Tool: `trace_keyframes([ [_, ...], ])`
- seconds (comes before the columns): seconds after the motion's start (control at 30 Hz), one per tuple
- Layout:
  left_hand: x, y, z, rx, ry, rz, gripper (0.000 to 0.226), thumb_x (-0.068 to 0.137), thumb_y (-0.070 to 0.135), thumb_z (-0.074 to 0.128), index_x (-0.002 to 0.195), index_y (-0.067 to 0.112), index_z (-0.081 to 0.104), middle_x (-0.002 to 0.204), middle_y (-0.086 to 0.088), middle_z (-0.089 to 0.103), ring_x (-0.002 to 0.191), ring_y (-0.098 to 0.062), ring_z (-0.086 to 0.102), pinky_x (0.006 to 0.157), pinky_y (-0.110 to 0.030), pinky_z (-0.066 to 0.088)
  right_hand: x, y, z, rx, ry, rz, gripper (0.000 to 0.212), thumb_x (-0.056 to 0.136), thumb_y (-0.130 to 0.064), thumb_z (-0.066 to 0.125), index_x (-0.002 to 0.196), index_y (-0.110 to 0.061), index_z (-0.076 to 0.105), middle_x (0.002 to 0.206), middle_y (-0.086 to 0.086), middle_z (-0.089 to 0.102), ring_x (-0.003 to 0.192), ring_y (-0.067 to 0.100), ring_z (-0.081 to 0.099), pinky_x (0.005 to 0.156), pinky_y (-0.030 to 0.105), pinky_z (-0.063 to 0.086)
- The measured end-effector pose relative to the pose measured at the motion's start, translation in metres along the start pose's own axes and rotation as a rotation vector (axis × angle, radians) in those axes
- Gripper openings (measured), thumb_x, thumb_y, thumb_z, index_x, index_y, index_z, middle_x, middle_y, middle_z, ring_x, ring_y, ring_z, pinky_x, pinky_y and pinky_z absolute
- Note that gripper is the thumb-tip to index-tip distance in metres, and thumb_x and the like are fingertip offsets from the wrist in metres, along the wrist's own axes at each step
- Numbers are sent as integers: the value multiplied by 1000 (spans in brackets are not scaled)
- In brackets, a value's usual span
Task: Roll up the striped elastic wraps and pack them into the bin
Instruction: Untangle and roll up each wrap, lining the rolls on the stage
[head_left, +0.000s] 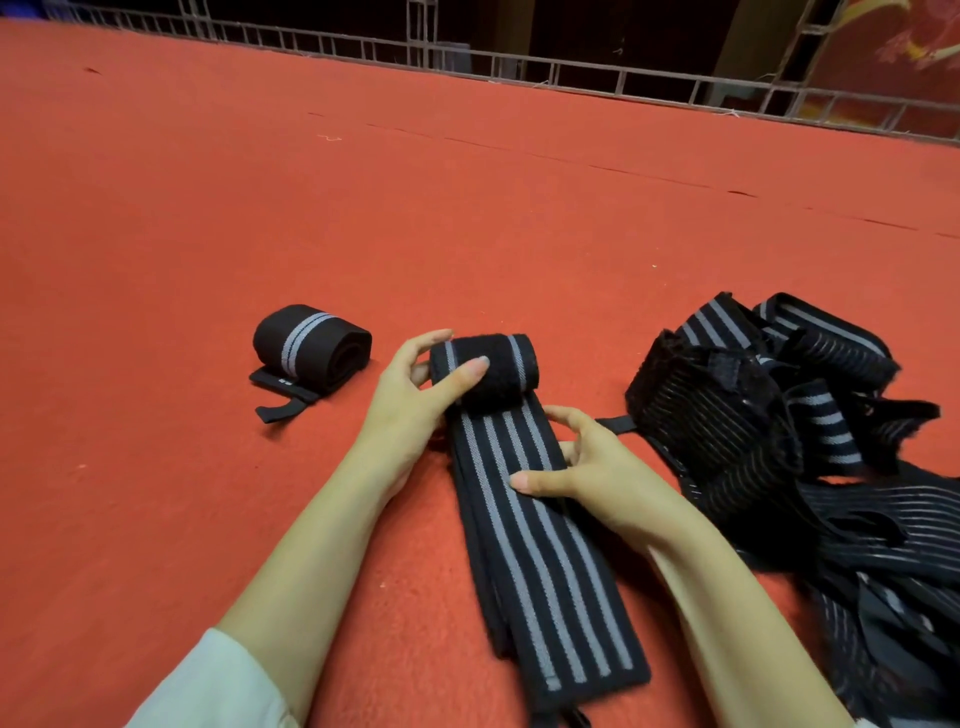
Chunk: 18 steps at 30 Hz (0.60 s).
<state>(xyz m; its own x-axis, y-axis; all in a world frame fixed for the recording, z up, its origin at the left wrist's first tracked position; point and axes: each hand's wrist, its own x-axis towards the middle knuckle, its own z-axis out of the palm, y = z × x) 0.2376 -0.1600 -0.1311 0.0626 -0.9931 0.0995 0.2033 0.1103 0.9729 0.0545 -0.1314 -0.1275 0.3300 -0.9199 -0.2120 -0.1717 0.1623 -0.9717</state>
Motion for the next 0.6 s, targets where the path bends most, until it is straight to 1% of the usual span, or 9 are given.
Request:
trace_keyframes([
  [0.07, -1, -1, 1, 18, -17, 4, 53, 75, 27, 78, 124, 23, 56, 106, -3, 70, 96, -16, 64, 66, -19, 48, 0, 0, -4, -9, -31, 11, 58, 79, 9, 69, 127, -13, 43, 98, 10, 74, 86, 24, 72, 74, 32, 58],
  [0.17, 0, -3, 1, 46, -51, 13, 62, 69, 36, 83, 124, 31, 55, 121, 1, 65, 117, -16, 59, 93, -34, 50, -1, 2, -6, 2, -45, -7, 59, 77, 0, 75, 125, -17, 46, 106, 10, 72, 94, 24, 71, 82, 35, 56],
  [0.23, -1, -1, 2, 18, -92, 7, 64, 71, 34, 83, 127, 30, 53, 124, 0, 64, 117, -16, 59, 87, -30, 52, -1, 1, -4, 15, 5, -60, 61, 73, -28, 82, 124, -21, 49, 112, 5, 70, 99, 18, 70, 87, 33, 53],
  [0.3, -4, 3, 7, -40, -154, -16, 61, 73, 31, 76, 129, 25, 52, 121, -4, 65, 110, -17, 63, 76, -25, 53, 3, 1, -3, 69, 107, -124, 70, 67, -61, 73, 123, -25, 52, 120, 2, 66, 106, 12, 66, 96, 35, 49],
  [0.33, -5, 4, 10, -38, -187, -14, 58, 74, 31, 74, 128, 25, 52, 120, -4, 66, 108, -17, 64, 76, -25, 53, 7, 1, -4, 97, 134, -151, 75, 68, -72, 65, 126, -26, 52, 125, 0, 63, 113, 11, 62, 102, 38, 45],
  [0.4, -7, 2, 15, -6, -211, 5, 53, 78, 31, 76, 126, 25, 53, 121, -4, 65, 111, -16, 63, 85, -28, 52, 14, 5, -2, 124, 118, -182, 80, 76, -81, 49, 135, -26, 47, 137, -3, 55, 128, 13, 51, 110, 44, 34],
  [0.47, -9, -1, 17, 26, -209, 29, 51, 79, 32, 71, 126, 26, 52, 121, -4, 64, 113, -16, 62, 91, -31, 51, 18, 11, 2, 159, 88, -168, 82, 77, -84, 43, 138, -29, 44, 142, -5, 49, 133, 14, 44, 112, 45, 31],
  [0.53, -11, -2, 18, 62, -235, 44, 49, 82, 29, 69, 126, 26, 48, 119, -4, 62, 107, -12, 63, 84, -25, 51, 17, 11, 8, 206, 93, -166, 87, 73, -86, 45, 138, -28, 45, 143, -2, 48, 132, 16, 46, 111, 45, 33],
  [0.6, -14, -1, 19, 81, -277, 78, 45, 88, 16, 67, 126, 24, 44, 115, -5, 60, 97, -8, 64, 78, -22, 52, 13, 7, 11, 241, 111, -187, 91, 73, -84, 48, 137, -20, 46, 139, 5, 52, 127, 18, 52, 108, 44, 38],
])
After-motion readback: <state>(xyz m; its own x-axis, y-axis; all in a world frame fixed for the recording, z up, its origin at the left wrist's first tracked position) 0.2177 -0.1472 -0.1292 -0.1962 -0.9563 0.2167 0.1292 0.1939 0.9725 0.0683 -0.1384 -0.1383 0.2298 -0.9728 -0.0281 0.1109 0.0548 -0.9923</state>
